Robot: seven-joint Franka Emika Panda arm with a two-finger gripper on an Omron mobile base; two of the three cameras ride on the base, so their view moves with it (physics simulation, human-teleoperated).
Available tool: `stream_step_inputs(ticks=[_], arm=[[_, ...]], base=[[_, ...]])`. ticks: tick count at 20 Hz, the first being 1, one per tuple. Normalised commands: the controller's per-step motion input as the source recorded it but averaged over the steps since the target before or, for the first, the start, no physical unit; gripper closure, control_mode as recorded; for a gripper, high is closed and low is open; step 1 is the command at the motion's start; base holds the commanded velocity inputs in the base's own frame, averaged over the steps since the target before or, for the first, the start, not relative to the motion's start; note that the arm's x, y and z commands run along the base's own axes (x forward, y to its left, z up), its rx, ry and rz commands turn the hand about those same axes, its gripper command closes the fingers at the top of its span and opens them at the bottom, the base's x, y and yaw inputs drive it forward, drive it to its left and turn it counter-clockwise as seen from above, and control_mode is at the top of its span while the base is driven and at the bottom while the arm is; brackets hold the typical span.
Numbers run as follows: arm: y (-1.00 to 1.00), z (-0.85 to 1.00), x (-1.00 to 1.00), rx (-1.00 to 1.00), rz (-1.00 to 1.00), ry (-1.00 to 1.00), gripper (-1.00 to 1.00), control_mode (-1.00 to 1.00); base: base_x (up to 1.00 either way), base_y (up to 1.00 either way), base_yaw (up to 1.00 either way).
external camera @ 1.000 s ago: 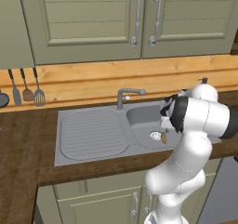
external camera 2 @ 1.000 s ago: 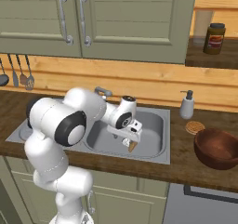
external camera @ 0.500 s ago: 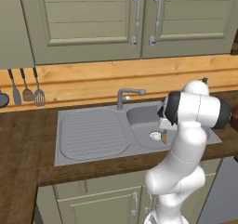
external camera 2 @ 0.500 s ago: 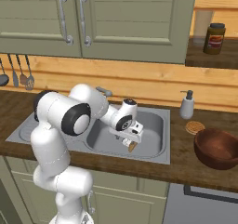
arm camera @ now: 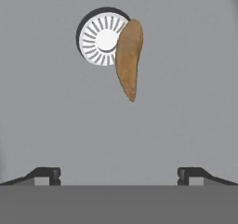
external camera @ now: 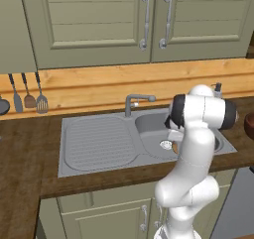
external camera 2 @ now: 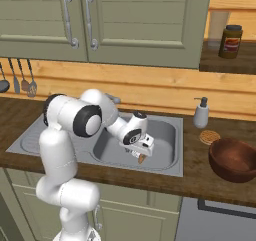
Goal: Pick the sweet potato from the sink and place it in the bowl. Then pick the bowl and place it in the microwave. Then close the microwave door and press the start button.
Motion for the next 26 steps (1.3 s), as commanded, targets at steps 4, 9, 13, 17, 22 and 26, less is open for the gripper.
stream_step_inputs(ticks=[4, 9, 13, 17, 22, 26], arm=[[-0.11, -0.15, 0.24, 0.0, 0.0, 0.0, -1.0, -1.0], [-0.14, -0.1, 0.34, 0.01, 0.01, 0.0, -1.0, -1.0], [-0.02, -0.18, 0.18, 0.0, 0.0, 0.0, -1.0, -1.0], [0.0, -0.27, 0.13, 0.0, 0.0, 0.0, -1.0, -1.0], [0.0, -0.29, 0.16, 0.0, 0.0, 0.0, -1.0, -1.0], [0.0, -0.26, 0.16, 0.0, 0.0, 0.0, -1.0, -1.0]], base=[[0.0, 0.0, 0.0], [0.0, 0.0, 0.0], [0.0, 0.0, 0.0], [0.0, 0.0, 0.0], [0.0, 0.0, 0.0], [0.0, 0.0, 0.0]])
